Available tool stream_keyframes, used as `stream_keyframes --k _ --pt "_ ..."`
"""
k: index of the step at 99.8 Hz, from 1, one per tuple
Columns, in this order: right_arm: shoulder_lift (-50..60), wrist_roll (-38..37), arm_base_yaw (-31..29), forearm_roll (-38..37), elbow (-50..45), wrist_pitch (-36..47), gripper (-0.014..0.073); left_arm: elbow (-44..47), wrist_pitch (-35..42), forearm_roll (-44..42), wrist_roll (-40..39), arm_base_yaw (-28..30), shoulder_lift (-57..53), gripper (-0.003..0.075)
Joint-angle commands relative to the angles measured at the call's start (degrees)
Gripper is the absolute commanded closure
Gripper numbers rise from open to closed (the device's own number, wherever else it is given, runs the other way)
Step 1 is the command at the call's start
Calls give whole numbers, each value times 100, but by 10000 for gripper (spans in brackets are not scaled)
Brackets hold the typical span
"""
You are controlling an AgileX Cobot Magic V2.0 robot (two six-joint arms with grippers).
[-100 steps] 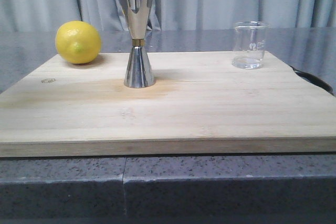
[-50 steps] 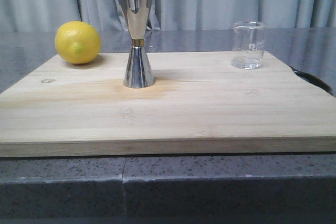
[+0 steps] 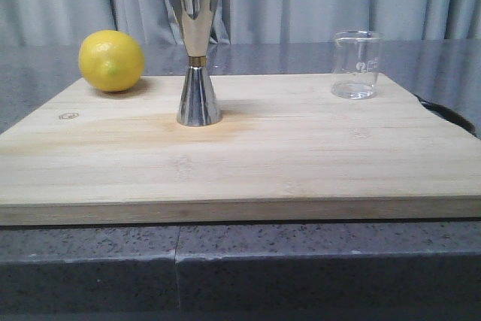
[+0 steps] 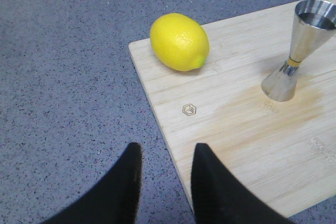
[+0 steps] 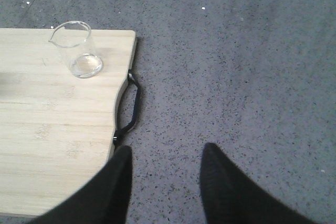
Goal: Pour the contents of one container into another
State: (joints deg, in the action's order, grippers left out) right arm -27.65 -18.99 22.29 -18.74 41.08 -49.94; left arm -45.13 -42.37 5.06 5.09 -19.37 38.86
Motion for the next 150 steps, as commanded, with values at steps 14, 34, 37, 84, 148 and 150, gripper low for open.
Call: stream_keyframes --k 14,34,37,84,148,150 --pt "-30 -9 -36 -202 118 410 628 -149 462 57 -54 -38 -10 739" --pt "-30 -9 -36 -274 118 475 665 -149 485 71 -43 -38 -10 739" --pt "-30 -9 -36 -274 118 475 665 -149 485 71 -43 -38 -10 739" --pt "-30 -9 -36 -274 118 475 665 -136 485 71 -43 -38 -24 739" --pt "-30 -9 -36 -274 118 475 665 3761 3807 47 111 1682 -3576 739" --pt "-30 -9 -36 -274 118 475 665 3868 3875 47 111 1682 -3662 739"
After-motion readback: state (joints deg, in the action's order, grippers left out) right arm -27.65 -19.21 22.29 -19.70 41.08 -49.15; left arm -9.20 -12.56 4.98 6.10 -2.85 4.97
